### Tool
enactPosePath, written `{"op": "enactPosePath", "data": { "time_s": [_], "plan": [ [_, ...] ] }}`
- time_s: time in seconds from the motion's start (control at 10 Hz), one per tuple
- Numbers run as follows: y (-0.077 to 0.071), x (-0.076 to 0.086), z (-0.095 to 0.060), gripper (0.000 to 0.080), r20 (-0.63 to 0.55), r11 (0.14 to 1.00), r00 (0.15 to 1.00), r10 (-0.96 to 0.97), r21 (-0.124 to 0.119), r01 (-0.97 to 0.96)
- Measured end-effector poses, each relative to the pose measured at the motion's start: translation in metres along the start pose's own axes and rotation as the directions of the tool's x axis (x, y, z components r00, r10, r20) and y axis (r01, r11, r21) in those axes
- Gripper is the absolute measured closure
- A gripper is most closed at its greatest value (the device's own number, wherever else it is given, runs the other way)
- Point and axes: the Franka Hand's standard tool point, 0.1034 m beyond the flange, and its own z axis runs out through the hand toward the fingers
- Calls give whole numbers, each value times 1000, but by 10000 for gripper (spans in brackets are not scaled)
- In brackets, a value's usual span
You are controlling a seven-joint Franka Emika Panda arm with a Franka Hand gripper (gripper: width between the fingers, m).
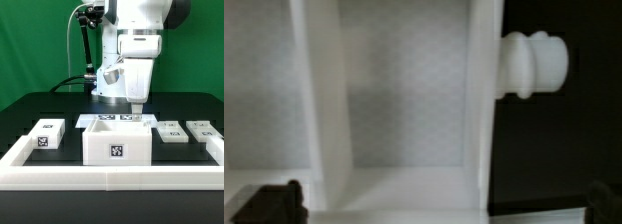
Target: Assemble cabinet
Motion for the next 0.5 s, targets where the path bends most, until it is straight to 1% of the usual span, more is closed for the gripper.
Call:
{"op": "enactPosePath", "data": {
  "time_s": [0.3, 0.4, 0.5],
  "plan": [
    [0, 0, 0, 3, 1, 1000, 1000, 1, 3, -1],
    [-1, 0, 3, 3, -1, 1000, 1000, 2, 3, -2],
    [-4, -1, 8, 3, -4, 1000, 1000, 5, 6, -5]
  ]
}}
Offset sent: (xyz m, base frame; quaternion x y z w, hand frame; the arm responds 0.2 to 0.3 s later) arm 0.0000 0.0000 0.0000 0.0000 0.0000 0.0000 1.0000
